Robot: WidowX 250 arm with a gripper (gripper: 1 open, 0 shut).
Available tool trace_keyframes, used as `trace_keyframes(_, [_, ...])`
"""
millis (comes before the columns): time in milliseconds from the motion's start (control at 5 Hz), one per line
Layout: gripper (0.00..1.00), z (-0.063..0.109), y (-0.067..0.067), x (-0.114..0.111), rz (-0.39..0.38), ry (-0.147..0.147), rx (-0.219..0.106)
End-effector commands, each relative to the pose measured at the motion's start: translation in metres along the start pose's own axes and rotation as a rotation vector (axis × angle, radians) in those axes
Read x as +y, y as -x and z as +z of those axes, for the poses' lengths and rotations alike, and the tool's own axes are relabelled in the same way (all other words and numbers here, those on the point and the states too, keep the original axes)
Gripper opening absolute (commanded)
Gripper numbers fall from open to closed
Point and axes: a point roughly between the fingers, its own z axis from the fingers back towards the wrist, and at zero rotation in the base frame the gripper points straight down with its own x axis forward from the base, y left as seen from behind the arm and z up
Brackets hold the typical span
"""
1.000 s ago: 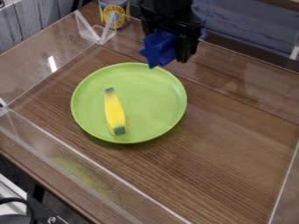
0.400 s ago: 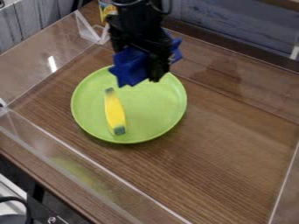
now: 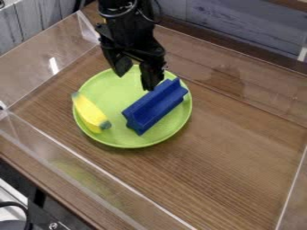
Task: Put the banana in the green plate
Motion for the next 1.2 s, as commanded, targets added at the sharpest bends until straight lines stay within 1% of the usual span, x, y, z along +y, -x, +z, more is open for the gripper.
trace_keyframes(0, [1.0, -0.003, -0.008, -0.001, 0.027, -0.013, -0.017])
trace_keyframes(400, [1.0, -0.019, 0.009, 0.001, 0.034, -0.006, -0.001])
trace_keyframes(800, [1.0, -0.052, 0.015, -0.004, -0.017, 0.009, 0.009])
trace_keyframes(1000, [0.0, -0.051, 0.014, -0.005, -0.007, 0.005, 0.015])
